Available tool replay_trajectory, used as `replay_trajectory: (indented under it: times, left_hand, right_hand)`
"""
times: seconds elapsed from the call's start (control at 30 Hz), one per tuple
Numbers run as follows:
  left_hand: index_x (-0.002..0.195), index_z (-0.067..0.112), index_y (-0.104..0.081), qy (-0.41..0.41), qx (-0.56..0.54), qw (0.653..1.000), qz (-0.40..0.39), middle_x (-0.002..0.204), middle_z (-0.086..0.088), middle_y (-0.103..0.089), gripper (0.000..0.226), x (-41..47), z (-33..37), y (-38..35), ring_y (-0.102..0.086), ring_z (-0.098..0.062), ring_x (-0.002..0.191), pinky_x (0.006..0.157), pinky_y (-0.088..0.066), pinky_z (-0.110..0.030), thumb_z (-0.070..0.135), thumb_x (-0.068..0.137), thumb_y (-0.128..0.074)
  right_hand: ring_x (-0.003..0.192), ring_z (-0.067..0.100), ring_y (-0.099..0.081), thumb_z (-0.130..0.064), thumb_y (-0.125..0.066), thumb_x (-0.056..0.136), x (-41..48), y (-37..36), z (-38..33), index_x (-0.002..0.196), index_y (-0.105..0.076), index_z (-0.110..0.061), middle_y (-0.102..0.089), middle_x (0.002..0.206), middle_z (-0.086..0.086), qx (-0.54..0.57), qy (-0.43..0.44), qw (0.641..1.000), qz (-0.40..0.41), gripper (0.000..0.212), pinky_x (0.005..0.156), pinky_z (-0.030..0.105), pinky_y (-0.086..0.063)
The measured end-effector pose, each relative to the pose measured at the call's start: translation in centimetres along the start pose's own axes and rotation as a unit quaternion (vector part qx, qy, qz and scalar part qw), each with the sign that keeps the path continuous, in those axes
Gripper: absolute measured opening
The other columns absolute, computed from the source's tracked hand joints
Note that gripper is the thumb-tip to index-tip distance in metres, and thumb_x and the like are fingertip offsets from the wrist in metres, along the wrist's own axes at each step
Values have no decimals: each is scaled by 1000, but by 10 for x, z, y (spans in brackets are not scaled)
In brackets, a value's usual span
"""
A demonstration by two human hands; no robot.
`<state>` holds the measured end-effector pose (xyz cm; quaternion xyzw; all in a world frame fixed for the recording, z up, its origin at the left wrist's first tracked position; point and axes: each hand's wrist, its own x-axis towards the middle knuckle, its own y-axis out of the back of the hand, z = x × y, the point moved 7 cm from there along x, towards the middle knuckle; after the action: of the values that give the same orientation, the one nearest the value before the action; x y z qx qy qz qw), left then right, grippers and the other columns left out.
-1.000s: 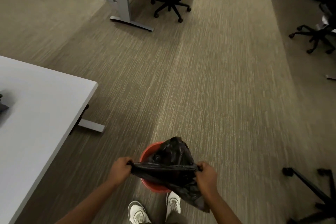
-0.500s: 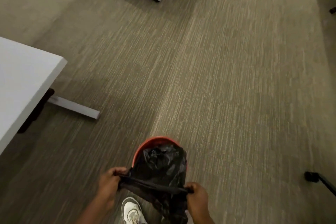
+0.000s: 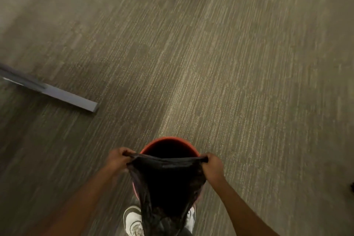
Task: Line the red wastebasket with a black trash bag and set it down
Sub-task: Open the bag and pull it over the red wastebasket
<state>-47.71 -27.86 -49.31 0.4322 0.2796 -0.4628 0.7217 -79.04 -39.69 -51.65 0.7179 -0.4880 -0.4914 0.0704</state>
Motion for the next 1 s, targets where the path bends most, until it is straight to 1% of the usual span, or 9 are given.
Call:
replay_trajectory:
  times: [0.07,0.2,0.3,0.4,0.57,0.63,0.73,0.9,1.0]
  left_hand:
    - [85,-2,-66,6,-25,1000,6,54,-10,-57,18,20,0,-9,-46,-1,28,28,-30,-11,-15,80,-54]
    - [70,11,-61,31,-133,990,44,36,6,-59,25,57,-6,-26,-52,-3,33,31,-32,-9,-9,84,-52]
    - [68,13,-59,34,-201,976,78,54,-3,-62,30,81,-12,-41,-55,-18,57,46,-46,-19,-7,87,-49]
    - [64,17,-60,50,-213,968,123,64,-8,-58,32,99,-17,-53,-54,-21,61,53,-46,-25,-6,82,-49]
    - [92,0,-66,36,-84,976,197,98,-25,-67,24,122,-15,-61,-64,-35,87,72,-50,-40,10,82,-47]
    - [91,1,-64,12,-45,981,189,98,-25,-66,24,133,-8,-67,-60,-32,81,66,-43,-35,14,83,-46]
    - [88,-2,-62,5,-1,983,183,94,-25,-66,26,150,-4,-73,-61,-34,77,63,-45,-38,16,82,-45]
    - [90,-2,-65,-4,119,977,175,96,-26,-68,28,170,-6,-75,-64,-38,87,67,-44,-35,21,81,-53]
    - [92,-2,-68,13,157,975,156,97,-25,-69,26,178,-11,-76,-65,-36,90,67,-48,-33,18,77,-60]
  right_hand:
    - [72,27,-63,4,-54,77,25,-5,6,77,-70,-4,-71,77,16,42,-14,999,2,17,55,19,-41]
    - [76,31,-67,10,-58,73,64,-21,24,80,-72,1,-72,79,20,100,-45,994,2,17,66,35,-52]
    - [73,30,-62,16,-50,71,86,-34,39,79,-70,5,-68,76,19,139,-72,988,3,24,67,41,-50]
    - [65,26,-58,15,-55,73,99,-40,47,68,-67,-2,-62,67,15,163,-80,983,-4,21,62,36,-46]
    - [60,23,-58,-3,-73,76,121,-43,52,78,-65,7,-63,66,14,175,-57,980,-77,13,57,30,-49]
    - [52,16,-57,-7,-72,78,129,-39,52,71,-65,0,-62,59,7,171,-39,981,-85,13,49,21,-47]
    - [54,14,-53,-13,-68,84,142,-38,52,62,-60,-12,-58,59,5,140,-14,986,-86,23,51,23,-43]
    - [47,14,-49,-29,-67,85,159,-45,72,51,-53,-10,-52,50,3,119,-31,991,-44,43,44,19,-38]
    - [51,18,-50,-35,-70,82,162,-56,87,54,-56,-7,-52,54,11,115,-59,991,-23,43,54,28,-39]
